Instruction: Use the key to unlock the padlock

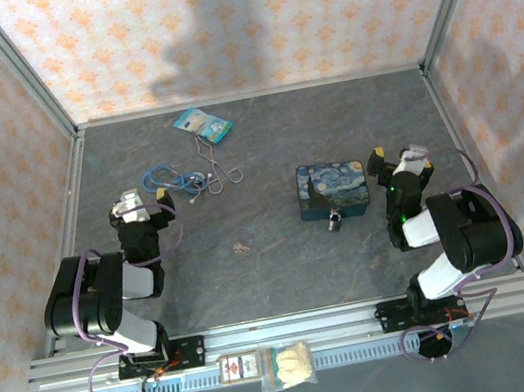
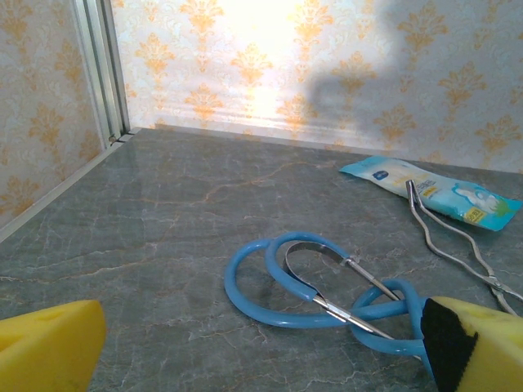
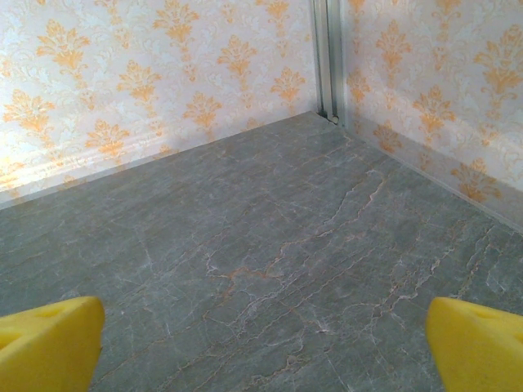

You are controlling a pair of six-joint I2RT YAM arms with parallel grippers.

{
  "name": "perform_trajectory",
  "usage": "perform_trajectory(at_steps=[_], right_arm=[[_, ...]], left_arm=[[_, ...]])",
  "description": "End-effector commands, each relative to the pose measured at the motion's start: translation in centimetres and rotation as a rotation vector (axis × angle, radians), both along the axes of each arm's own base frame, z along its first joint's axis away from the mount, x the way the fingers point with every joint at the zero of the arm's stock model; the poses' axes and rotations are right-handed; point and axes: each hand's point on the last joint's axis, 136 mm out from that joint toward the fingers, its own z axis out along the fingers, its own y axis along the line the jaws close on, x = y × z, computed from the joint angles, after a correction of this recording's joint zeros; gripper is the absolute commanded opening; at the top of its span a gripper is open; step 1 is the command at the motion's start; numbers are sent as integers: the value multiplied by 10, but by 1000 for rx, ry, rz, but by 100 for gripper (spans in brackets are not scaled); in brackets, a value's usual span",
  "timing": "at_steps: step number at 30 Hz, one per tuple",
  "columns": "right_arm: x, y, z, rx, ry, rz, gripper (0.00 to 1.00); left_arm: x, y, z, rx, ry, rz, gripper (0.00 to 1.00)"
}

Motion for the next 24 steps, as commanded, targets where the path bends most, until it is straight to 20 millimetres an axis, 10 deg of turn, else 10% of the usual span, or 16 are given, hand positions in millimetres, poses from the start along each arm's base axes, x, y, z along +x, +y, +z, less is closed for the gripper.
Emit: perform_trajectory(at_steps=[1, 8, 15, 20, 24], right_arm=[[-2, 0, 11, -4, -26, -15, 100], [-11, 5, 21, -27, -68, 0, 100], [1, 11, 71, 3, -56, -4, 100], [17, 53, 83, 206, 28, 165, 99], [19, 128, 80, 260, 203, 406, 89]], left_arm=[[1, 7, 14, 12, -35, 61, 99], [-4, -7, 54, 110, -31, 153, 99], [13, -24, 74, -118, -3, 134, 99], [22, -61, 53, -373, 109, -18, 96], [11, -75, 30, -510, 174, -64, 97]])
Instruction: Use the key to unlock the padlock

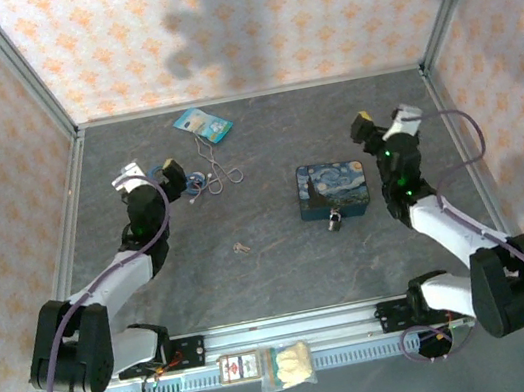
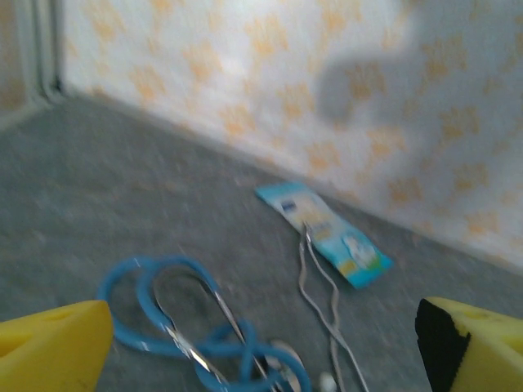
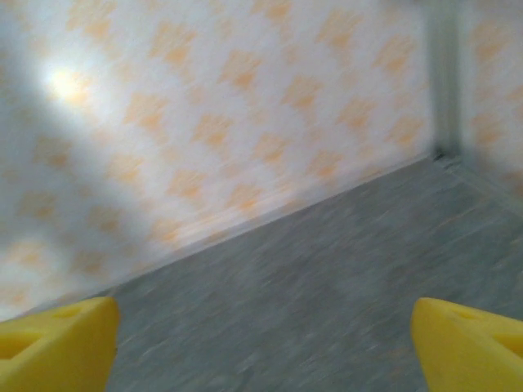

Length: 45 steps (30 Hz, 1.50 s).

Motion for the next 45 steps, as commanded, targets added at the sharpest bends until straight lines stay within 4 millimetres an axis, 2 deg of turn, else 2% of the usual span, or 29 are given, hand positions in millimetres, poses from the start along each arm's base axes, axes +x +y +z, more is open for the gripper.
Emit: perform_trajectory(at_steps=[1, 4, 9, 12, 15, 18, 20, 23, 29, 35, 43, 45], right_arm=[[-14, 73, -45, 32, 275, 251, 86], [-34, 148, -49, -16, 350, 455, 79], [-69, 245, -59, -80, 441, 627, 72], [-94, 302, -78, -127, 515, 735, 67], [-118, 347, -104, -200, 572, 806, 63], [-132, 376, -129, -263, 630, 827, 62], [-134, 384, -145, -295, 672, 791, 60], [-134, 388, -168, -329, 726, 758, 52], [-133, 387, -195, -401, 789, 726, 39], [-141, 379, -205, -419, 828, 698, 34], [-146, 363, -211, -451, 848, 642, 34], [-147, 362, -214, -446, 856, 645, 31]], left_arm=[[-15, -18, -33, -195, 105, -56, 97], [-23, -10, -33, -220, 81, -11, 99], [-32, 12, -32, -238, 46, 80, 99], [-39, 28, -36, -272, 28, 126, 99], [-46, 43, -42, -312, 19, 170, 99], [-51, 49, -47, -327, 20, 184, 99], [-53, 52, -48, -325, 23, 189, 99], [-55, 56, -47, -314, 19, 202, 99], [-58, 60, -42, -315, -4, 210, 99], [-58, 59, -39, -319, -15, 203, 99], [-58, 58, -36, -333, -30, 197, 99], [-57, 57, -35, -338, -35, 194, 99]])
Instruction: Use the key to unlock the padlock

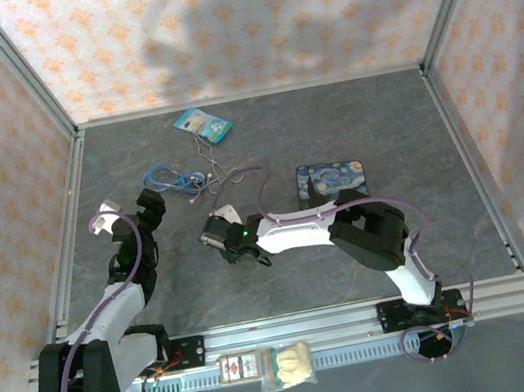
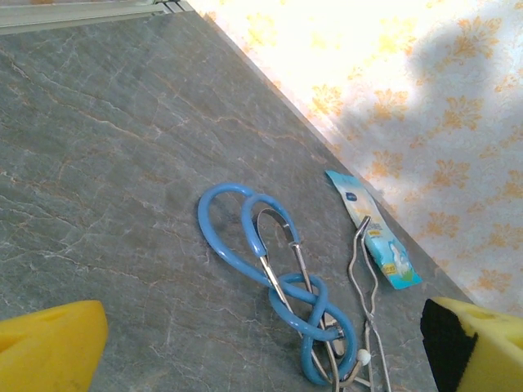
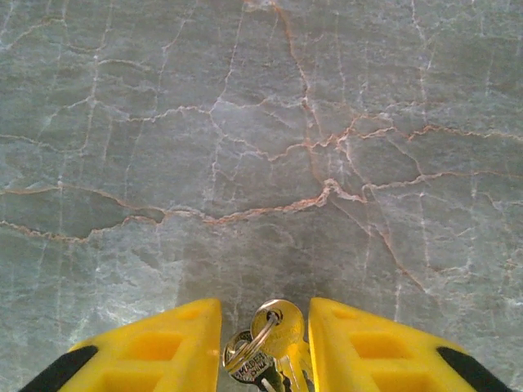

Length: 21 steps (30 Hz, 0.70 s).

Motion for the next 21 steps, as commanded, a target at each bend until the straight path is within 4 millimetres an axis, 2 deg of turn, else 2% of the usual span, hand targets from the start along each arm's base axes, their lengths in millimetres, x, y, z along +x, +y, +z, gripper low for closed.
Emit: perform_trajectory(at_steps=[1, 7, 11, 17, 21], right_arm=[[-2, -13, -3, -39, -8, -33, 29], [-4, -11, 4, -8, -5, -33, 9], [1, -11, 22, 49, -29, -36, 0], [18, -28, 48, 214, -8, -60, 0], [23, -43, 48, 342, 92, -89, 0]], left_arm=[[0, -1, 8, -27, -50, -6, 99], [1, -5, 15, -35, -73, -33, 99], [9, -25, 23, -62, -108, -142, 98], [20, -70, 35, -109, -147, -342, 96], [21, -89, 35, -114, -148, -398, 95]])
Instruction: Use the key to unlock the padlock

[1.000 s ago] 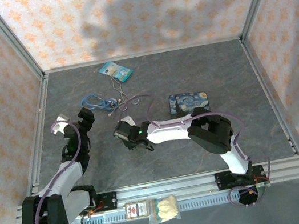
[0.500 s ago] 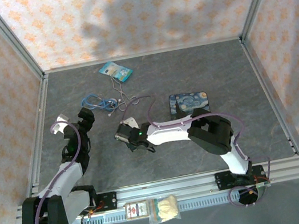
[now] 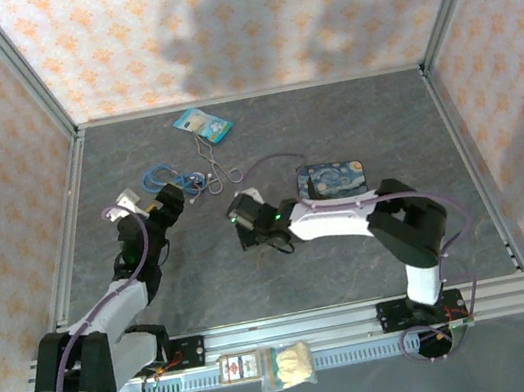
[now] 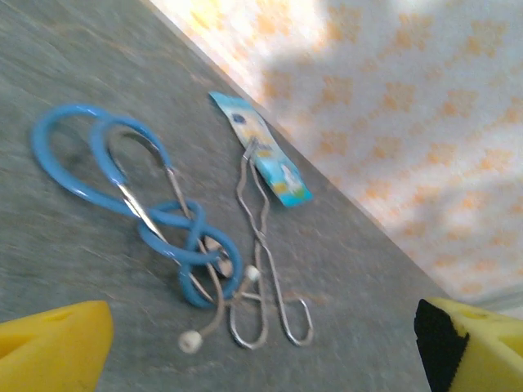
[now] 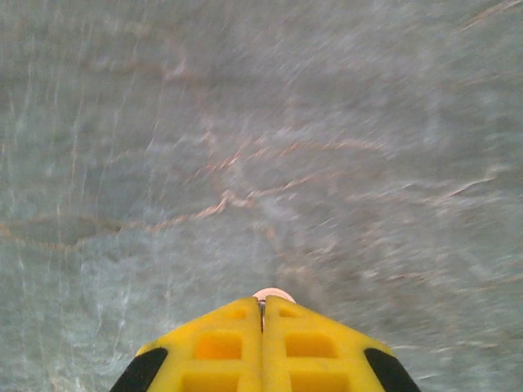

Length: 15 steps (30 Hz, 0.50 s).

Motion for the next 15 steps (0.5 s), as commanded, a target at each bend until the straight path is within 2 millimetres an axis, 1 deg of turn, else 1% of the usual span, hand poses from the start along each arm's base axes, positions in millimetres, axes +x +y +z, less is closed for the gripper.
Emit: perform_trajectory(at_steps=[1, 3, 5, 7, 10, 11, 14, 15], right_arm=[[2, 2, 12, 173, 73, -8, 0], [-1, 0, 9, 247, 133, -41, 0], [0, -1, 13, 324, 169, -83, 0], [7, -4, 23, 407, 188, -145, 0], [25, -12, 44, 533, 197, -244, 0], [33, -16, 53, 567, 186, -270, 0], [54, -25, 81, 630, 127, -316, 0], [60, -29, 90, 647, 112, -330, 0]], left_arm=[[7, -20, 24, -33, -77, -78, 95], [7, -24, 21, -61, -70, -81, 95], [6, -32, 22, -89, -81, -110, 94], [3, -48, 22, -106, -88, -172, 93], [-4, -75, 27, -129, -134, -294, 88], [-8, -84, 29, -140, -154, -337, 85], [-19, -109, 33, -147, -196, -461, 65], [-23, -118, 33, -146, -201, -508, 63]])
